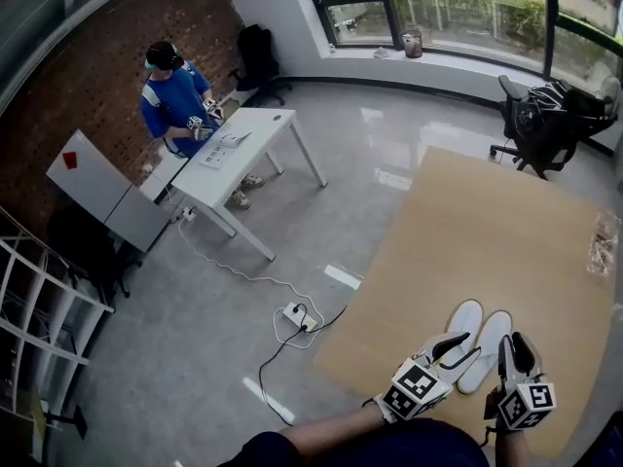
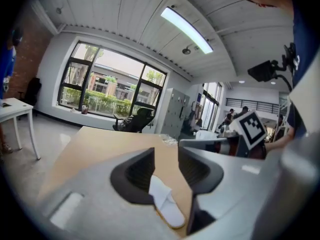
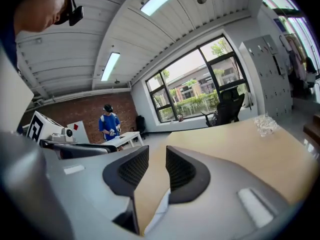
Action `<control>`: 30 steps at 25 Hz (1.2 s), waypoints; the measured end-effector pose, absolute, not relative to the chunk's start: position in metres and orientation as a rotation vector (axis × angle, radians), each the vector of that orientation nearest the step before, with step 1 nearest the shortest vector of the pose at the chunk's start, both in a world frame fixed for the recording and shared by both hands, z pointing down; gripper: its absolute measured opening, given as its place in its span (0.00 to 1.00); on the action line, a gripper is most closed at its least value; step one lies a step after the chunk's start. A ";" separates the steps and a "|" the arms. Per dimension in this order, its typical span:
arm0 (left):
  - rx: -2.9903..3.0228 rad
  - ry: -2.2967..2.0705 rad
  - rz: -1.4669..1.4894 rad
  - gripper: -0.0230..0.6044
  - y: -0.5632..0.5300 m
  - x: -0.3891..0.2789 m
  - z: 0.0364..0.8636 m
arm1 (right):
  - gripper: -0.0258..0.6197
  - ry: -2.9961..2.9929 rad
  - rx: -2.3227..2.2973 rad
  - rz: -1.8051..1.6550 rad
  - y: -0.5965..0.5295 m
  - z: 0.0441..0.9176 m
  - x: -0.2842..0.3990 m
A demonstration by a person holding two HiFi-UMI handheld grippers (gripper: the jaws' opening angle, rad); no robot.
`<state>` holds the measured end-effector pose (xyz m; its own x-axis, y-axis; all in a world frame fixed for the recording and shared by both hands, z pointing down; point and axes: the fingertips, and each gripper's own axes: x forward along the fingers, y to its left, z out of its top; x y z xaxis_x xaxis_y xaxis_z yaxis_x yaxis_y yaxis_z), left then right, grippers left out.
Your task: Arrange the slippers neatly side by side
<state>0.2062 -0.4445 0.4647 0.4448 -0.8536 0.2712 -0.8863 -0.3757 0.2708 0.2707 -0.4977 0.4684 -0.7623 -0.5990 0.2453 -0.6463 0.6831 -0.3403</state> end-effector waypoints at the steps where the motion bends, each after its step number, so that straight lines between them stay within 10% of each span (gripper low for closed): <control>1: 2.344 -1.467 0.107 0.27 -0.444 0.207 0.459 | 0.22 -2.794 1.030 0.600 -0.496 0.458 0.268; 30: 2.471 -1.326 0.016 0.11 -0.441 0.252 0.404 | 0.06 -2.855 1.229 0.248 -0.459 0.405 0.288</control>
